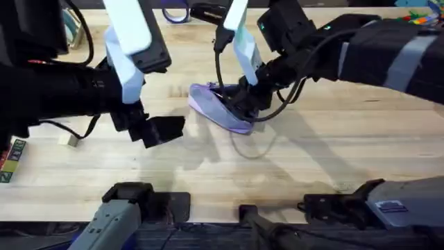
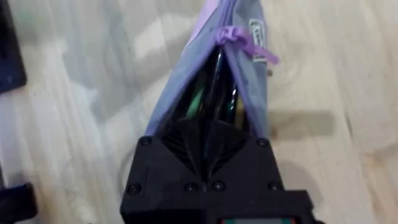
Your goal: Unzip the bag, pick up the pens from the table one at a time and place them inside, then zip the bag closed.
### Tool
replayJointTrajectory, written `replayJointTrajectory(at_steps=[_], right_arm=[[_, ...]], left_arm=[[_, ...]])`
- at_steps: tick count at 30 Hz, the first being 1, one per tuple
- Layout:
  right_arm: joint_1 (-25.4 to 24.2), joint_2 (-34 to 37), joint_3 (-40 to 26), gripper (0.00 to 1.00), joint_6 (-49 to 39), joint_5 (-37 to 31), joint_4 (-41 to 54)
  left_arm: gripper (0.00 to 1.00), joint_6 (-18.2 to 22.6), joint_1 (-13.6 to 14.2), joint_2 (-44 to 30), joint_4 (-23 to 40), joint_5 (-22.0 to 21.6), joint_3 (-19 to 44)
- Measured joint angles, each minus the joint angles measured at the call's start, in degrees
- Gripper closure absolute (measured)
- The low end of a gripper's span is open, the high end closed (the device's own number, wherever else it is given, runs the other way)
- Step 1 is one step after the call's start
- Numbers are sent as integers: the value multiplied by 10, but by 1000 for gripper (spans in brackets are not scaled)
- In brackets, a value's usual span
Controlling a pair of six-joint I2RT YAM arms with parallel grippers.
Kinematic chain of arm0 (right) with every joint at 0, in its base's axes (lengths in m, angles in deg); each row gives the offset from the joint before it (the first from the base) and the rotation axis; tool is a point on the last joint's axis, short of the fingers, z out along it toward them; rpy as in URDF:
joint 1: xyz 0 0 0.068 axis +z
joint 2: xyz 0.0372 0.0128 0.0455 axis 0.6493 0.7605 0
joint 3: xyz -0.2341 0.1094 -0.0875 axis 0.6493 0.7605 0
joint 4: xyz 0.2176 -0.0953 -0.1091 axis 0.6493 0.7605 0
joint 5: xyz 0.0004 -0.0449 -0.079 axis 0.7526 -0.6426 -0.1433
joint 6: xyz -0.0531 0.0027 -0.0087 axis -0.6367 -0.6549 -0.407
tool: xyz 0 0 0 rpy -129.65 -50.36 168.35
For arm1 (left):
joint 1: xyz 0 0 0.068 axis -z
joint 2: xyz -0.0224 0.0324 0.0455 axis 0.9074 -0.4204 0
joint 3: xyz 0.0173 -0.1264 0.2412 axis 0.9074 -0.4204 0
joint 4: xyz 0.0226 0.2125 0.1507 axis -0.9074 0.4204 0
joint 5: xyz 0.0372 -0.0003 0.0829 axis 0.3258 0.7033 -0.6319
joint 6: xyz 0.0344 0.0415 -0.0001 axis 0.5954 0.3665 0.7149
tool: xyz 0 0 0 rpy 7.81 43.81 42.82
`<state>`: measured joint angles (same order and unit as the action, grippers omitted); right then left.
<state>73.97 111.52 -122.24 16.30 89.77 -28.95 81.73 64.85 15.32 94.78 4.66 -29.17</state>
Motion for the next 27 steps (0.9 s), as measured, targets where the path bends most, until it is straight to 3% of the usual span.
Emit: replayJointTrajectory(at_steps=[18, 19, 25, 27], right_arm=[[6, 10, 0, 964, 0, 0, -25], [7, 10, 0, 905, 0, 0, -25], [6, 10, 0, 60, -1, 0, -24], [7, 10, 0, 11, 0, 0, -23]], left_arm=[[7, 0, 0, 0, 0, 0, 0], [7, 0, 0, 0, 0, 0, 0], [7, 0, 0, 0, 0, 0, 0], [7, 0, 0, 0, 0, 0, 0]])
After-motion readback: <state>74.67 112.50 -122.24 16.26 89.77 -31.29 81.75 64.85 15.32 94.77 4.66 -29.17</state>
